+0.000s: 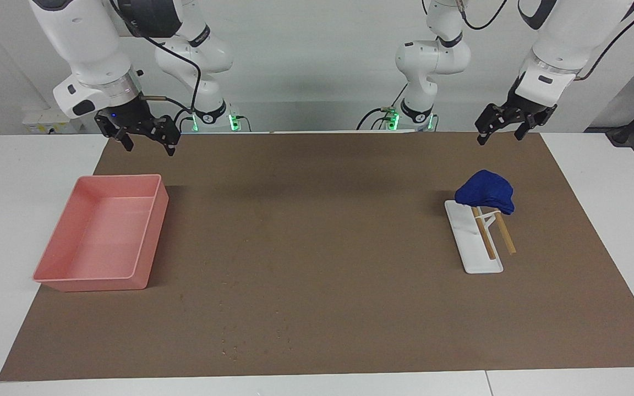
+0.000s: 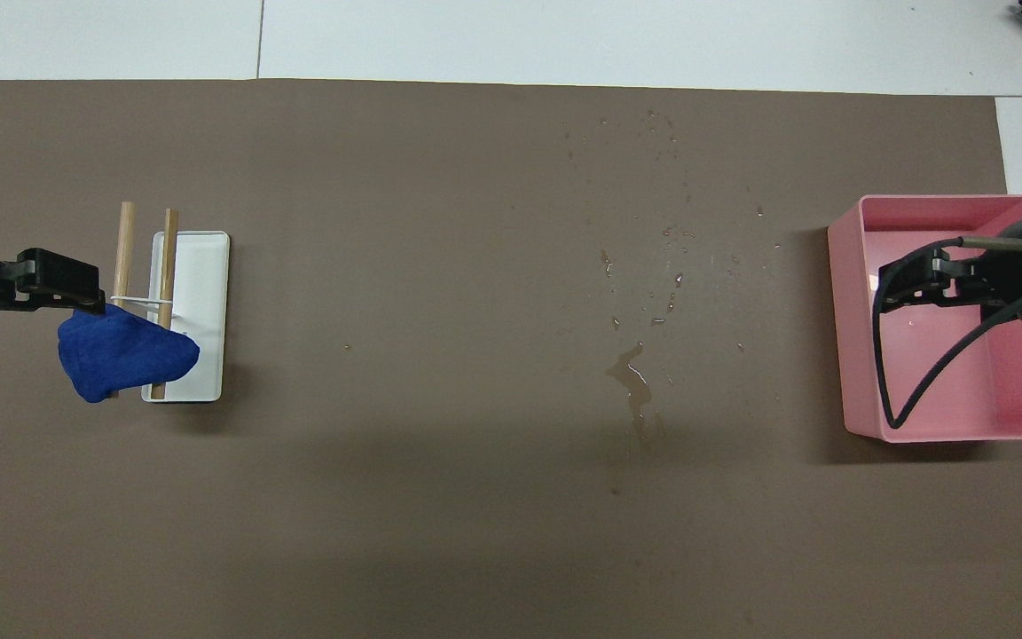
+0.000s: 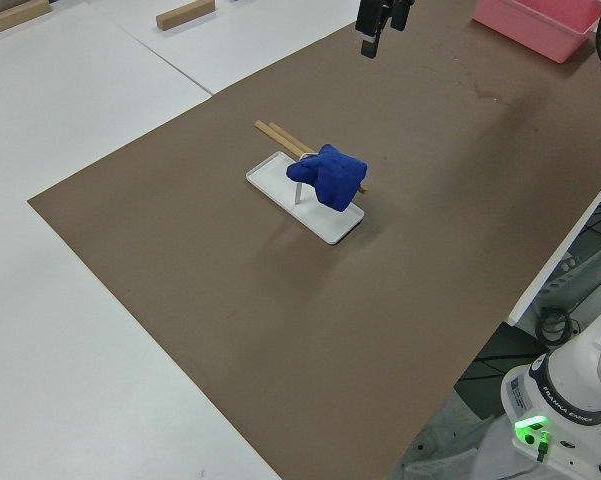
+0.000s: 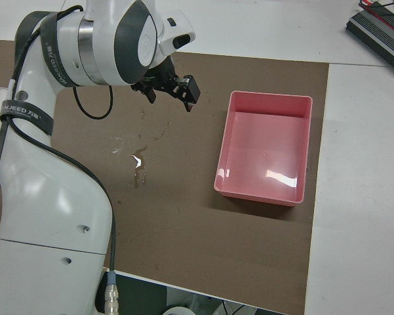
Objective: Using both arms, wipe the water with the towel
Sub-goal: 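Close the left gripper on the blue cloth in the white tray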
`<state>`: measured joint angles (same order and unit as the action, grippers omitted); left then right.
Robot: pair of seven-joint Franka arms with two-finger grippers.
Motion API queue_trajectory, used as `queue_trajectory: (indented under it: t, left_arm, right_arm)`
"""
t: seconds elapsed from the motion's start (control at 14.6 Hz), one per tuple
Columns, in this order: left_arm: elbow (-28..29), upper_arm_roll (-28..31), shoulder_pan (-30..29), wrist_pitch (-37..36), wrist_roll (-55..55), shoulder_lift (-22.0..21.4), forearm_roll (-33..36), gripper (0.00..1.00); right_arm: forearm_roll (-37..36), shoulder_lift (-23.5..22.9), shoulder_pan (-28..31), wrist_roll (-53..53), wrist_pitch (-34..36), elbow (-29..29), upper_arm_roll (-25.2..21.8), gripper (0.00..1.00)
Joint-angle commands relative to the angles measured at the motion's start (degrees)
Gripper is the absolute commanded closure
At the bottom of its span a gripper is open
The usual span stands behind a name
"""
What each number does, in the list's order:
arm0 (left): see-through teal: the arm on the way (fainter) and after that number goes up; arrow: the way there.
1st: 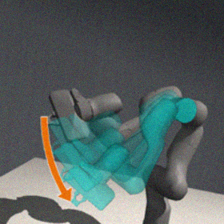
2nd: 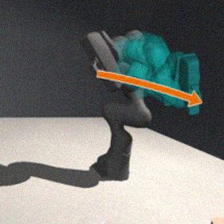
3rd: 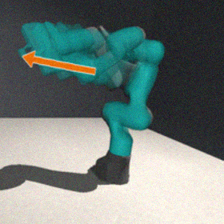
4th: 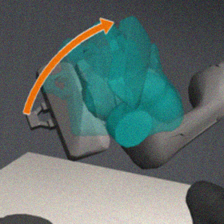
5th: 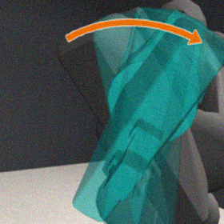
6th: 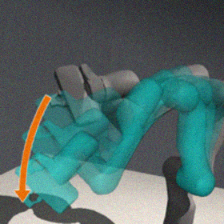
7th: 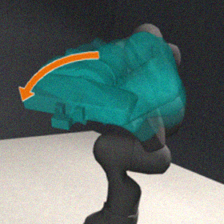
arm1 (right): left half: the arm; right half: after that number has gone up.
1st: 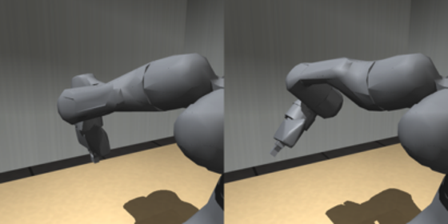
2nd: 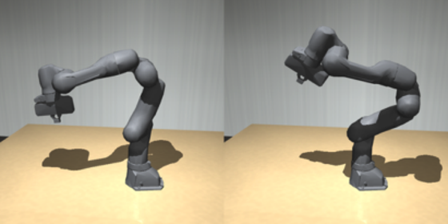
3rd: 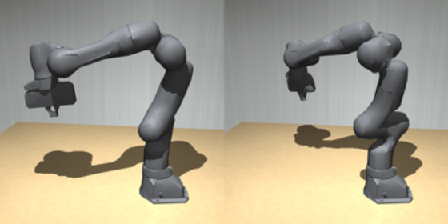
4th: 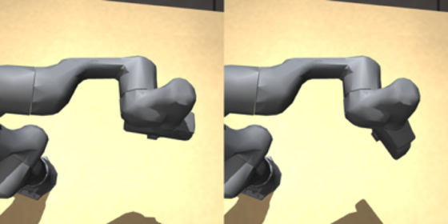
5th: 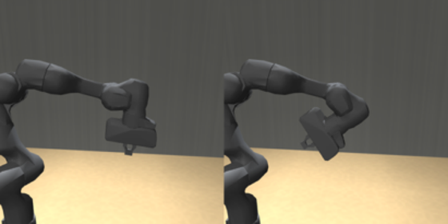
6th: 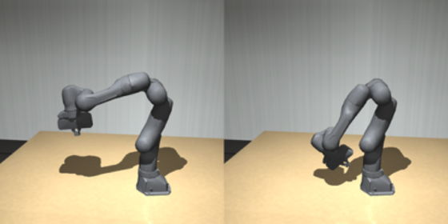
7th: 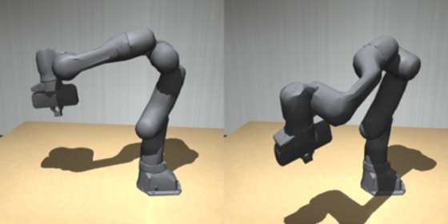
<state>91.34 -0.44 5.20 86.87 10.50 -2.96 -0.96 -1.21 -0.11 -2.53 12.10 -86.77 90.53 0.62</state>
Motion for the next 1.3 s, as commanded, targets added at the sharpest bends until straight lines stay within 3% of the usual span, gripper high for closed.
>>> queue_trajectory:
  t: [0.0, 0.69, 0.96, 1.23]
  left_arm:
    - [1.82, 0.62, 1.13, 0.49, -0.40, -1.61, 1.31, 0.00]
    - [3.22, 0.88, 0.43, 2.85, -0.39, -1.87, 1.48, 0.00]
    - [18.13, 1.06, -2.73, 15.48, -0.92, -8.53, 2.45, 0.00]
    - [22.03, 1.06, -5.10, 20.42, -4.96, -8.82, 2.89, 0.00]
  right_arm:
    - [0.15, 1.25, 0.42, 0.47, -0.06, 1.31, 0.17, 0.00]
    - [0.15, 1.17, 0.42, 0.55, -0.06, 1.31, 0.09, 0.00]
    - [0.15, 1.17, 0.42, 0.55, -0.06, 1.31, 0.09, 0.00]
    - [0.15, 1.16, 0.42, 0.55, -0.06, 1.31, 0.09, 0.00]
